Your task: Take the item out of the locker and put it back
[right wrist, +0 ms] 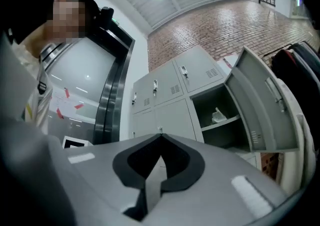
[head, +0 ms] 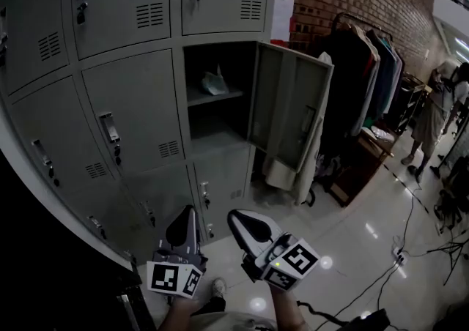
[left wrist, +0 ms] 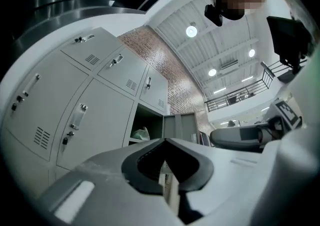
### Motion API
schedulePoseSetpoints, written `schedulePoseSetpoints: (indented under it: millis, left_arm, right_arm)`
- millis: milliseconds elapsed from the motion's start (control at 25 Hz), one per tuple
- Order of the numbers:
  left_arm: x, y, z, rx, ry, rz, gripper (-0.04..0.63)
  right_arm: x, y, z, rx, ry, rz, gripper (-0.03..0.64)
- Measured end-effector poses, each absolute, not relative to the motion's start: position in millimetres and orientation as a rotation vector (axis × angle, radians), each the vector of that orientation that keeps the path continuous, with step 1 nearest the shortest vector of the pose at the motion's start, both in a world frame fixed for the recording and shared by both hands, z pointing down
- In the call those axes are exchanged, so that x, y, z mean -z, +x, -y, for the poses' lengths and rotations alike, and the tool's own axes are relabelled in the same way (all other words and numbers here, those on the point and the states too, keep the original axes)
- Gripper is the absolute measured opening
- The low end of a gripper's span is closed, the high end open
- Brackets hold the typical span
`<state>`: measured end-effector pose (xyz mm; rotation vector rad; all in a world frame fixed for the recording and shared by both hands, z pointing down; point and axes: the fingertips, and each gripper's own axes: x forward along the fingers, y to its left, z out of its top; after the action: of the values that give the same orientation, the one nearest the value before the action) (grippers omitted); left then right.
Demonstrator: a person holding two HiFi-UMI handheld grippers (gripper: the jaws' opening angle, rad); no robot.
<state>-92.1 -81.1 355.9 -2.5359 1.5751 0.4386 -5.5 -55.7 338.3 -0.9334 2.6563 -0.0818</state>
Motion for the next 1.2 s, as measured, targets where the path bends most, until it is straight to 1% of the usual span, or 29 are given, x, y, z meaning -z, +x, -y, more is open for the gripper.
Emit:
schedulePoseSetpoints:
  millis: [280, 440, 600, 840, 1080, 1200]
  left_arm:
    - [-317.4, -110.4, 215.7, -0.452, -2.515, -1.476, 0.005]
    - [-305.6, -104.8, 256.4, -0.400, -2.552, -1.411, 0.006]
    - [-307.8, -106.2, 279.5, -0.455, -2.572, -1.448, 0.006]
    - [-322.3, -94.3, 304.7, -0.398, -2.591, -1.484, 0.005]
    - [-323.3, -82.5, 320.9, -0.412, -2.584, -1.507, 0.005]
    - [-322.7, -77.6, 324.1, -0.422, -2.586, -1.504, 0.005]
  right_arm:
    - [-311.8, -20.9, 189.2, -0.033, -0.947, -2.612, 0.000]
    - [-311.4, -28.3, 241.4, 0.040, -0.953, -2.621, 0.000]
    - [-324.4, -27.8, 269.1, 0.086, -1.033, -2.627, 0.000]
    - [-333.7, -26.3, 291.7, 0.165, -1.058, -2.631, 0.000]
    - [-334.4, -15.6, 302.0, 0.156, -1.062, -2.644, 0.000]
    - [-323.8, -6.6, 312.4, 0.093, -1.093, -2.644, 0.000]
